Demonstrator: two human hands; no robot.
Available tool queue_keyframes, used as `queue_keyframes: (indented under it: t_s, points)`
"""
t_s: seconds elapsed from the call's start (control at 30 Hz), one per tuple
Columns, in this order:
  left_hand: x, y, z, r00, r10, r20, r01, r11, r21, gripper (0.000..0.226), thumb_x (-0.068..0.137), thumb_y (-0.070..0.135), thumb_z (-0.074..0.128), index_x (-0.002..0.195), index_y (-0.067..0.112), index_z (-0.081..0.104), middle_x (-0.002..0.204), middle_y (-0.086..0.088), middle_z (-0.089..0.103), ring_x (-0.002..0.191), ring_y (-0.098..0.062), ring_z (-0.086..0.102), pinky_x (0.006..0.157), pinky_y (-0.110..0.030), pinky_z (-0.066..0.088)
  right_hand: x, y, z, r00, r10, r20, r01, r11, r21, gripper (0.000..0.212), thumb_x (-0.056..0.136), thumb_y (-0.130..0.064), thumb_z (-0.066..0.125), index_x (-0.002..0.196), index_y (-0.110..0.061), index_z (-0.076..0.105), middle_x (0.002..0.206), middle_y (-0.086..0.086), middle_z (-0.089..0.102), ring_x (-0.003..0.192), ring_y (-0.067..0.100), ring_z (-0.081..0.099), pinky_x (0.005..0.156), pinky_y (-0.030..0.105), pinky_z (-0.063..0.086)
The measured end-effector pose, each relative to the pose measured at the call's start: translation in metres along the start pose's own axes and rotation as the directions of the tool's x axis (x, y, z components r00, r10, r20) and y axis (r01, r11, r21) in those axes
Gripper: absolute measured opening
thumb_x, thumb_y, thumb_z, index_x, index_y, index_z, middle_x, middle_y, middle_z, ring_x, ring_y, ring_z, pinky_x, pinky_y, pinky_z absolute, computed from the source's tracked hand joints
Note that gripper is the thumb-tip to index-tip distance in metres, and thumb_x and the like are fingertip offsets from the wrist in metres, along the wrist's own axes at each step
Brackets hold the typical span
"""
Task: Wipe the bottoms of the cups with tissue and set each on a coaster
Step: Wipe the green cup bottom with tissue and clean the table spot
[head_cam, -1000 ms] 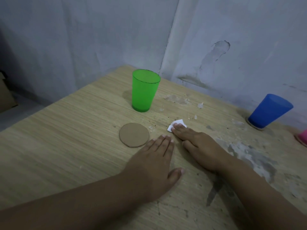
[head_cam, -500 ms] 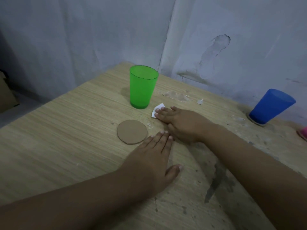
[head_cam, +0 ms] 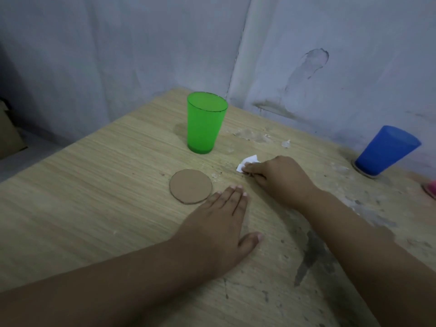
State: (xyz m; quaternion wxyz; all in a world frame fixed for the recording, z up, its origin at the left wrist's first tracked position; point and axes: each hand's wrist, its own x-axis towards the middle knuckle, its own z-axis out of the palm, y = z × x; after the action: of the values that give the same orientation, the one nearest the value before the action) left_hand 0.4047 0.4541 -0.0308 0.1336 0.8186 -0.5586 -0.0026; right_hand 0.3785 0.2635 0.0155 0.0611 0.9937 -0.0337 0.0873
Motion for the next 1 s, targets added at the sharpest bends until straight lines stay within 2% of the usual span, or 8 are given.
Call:
queue_keyframes:
  t_s: [0.17, 0.27, 0.37, 0.4, 0.47, 0.57, 0.8, 1.0]
  points:
    - [0.001, 0.000, 0.000, 1.000, -0.004, 0.026, 0.004, 1.000, 0.005, 0.077, 0.092, 0.060, 0.016, 0.150, 0.011, -0.003, 0.159, -0.006, -0.008, 0.145, -0.012, -0.012, 0.107, -0.024, -0.015, -0.014, -0.005, -0.002, 0.993, 0.114, -0.038, -0.104, 0.972, 0.212, 0.025, 0.090, -0.016, 0.056, 0.108, -0.025, 0.070, 0.098, 0.005, 0.075, 0.072, 0.013, 0.066, 0.060, 0.013, 0.036]
    - [0.001, 0.000, -0.001, 0.999, -0.005, 0.054, 0.005, 1.000, 0.001, 0.077, 0.093, 0.060, 0.015, 0.149, 0.012, -0.006, 0.159, -0.005, -0.010, 0.144, -0.012, -0.013, 0.110, -0.025, -0.013, -0.007, 0.008, -0.014, 0.929, 0.367, -0.051, -0.269, 0.763, 0.588, 0.023, 0.087, -0.007, 0.058, 0.100, -0.018, 0.073, 0.100, 0.004, 0.073, 0.063, -0.014, 0.059, 0.062, -0.001, 0.041]
    - [0.001, -0.001, -0.002, 0.997, -0.002, 0.071, 0.003, 1.000, -0.006, 0.077, 0.093, 0.060, 0.015, 0.149, 0.012, -0.007, 0.159, -0.005, -0.011, 0.144, -0.012, -0.014, 0.111, -0.026, -0.013, -0.008, 0.020, -0.024, 0.830, 0.558, -0.002, -0.348, 0.520, 0.780, 0.025, 0.087, -0.004, 0.055, 0.097, -0.019, 0.072, 0.090, 0.004, 0.073, 0.071, 0.017, 0.068, 0.079, 0.035, 0.058]
    - [0.001, -0.001, -0.002, 0.997, -0.001, 0.074, 0.001, 1.000, -0.005, 0.077, 0.093, 0.060, 0.015, 0.149, 0.012, -0.007, 0.159, -0.005, -0.011, 0.144, -0.012, -0.014, 0.111, -0.026, -0.013, -0.010, 0.021, -0.025, 0.824, 0.566, -0.006, -0.368, 0.544, 0.754, 0.025, 0.087, -0.004, 0.055, 0.096, -0.019, 0.073, 0.085, 0.001, 0.072, 0.068, 0.021, 0.066, 0.075, 0.038, 0.058]
    - [0.001, 0.000, -0.002, 0.997, -0.001, 0.075, 0.002, 1.000, -0.005, 0.077, 0.093, 0.060, 0.014, 0.149, 0.012, -0.006, 0.159, -0.005, -0.011, 0.144, -0.012, -0.014, 0.111, -0.026, -0.013, -0.015, 0.020, -0.022, 0.859, 0.512, -0.021, -0.374, 0.654, 0.657, 0.022, 0.087, -0.005, 0.056, 0.097, -0.013, 0.074, 0.077, -0.005, 0.070, 0.052, 0.001, 0.060, 0.054, 0.011, 0.050]
    - [0.001, 0.000, -0.002, 0.998, -0.003, 0.058, 0.004, 1.000, -0.005, 0.077, 0.093, 0.060, 0.015, 0.149, 0.012, -0.006, 0.159, -0.005, -0.010, 0.144, -0.012, -0.013, 0.111, -0.025, -0.013, -0.022, 0.010, -0.015, 0.917, 0.397, 0.044, -0.364, 0.785, 0.501, 0.021, 0.088, -0.010, 0.058, 0.100, -0.018, 0.073, 0.096, -0.004, 0.073, 0.067, -0.009, 0.059, 0.059, -0.003, 0.037]
    - [0.001, 0.001, -0.001, 0.999, 0.000, 0.036, 0.000, 1.000, 0.003, 0.077, 0.093, 0.059, 0.016, 0.149, 0.011, -0.004, 0.159, -0.006, -0.007, 0.145, -0.011, -0.013, 0.110, -0.025, -0.014, -0.032, -0.022, -0.008, 0.982, 0.168, -0.081, -0.135, 0.939, 0.315, 0.024, 0.084, -0.006, 0.056, 0.093, -0.018, 0.075, 0.102, -0.004, 0.073, 0.080, 0.015, 0.068, 0.069, 0.016, 0.042]
    - [0.006, -0.001, -0.003, 0.999, 0.003, 0.046, -0.002, 1.000, -0.021, 0.075, 0.094, 0.057, 0.021, 0.150, 0.012, -0.001, 0.160, -0.003, -0.002, 0.145, -0.010, -0.008, 0.112, -0.023, -0.010, -0.025, -0.031, -0.007, 0.971, 0.198, -0.136, -0.135, 0.918, 0.372, 0.019, 0.071, -0.003, 0.064, 0.079, -0.016, 0.075, 0.094, -0.006, 0.075, 0.082, 0.002, 0.065, 0.079, 0.020, 0.050]
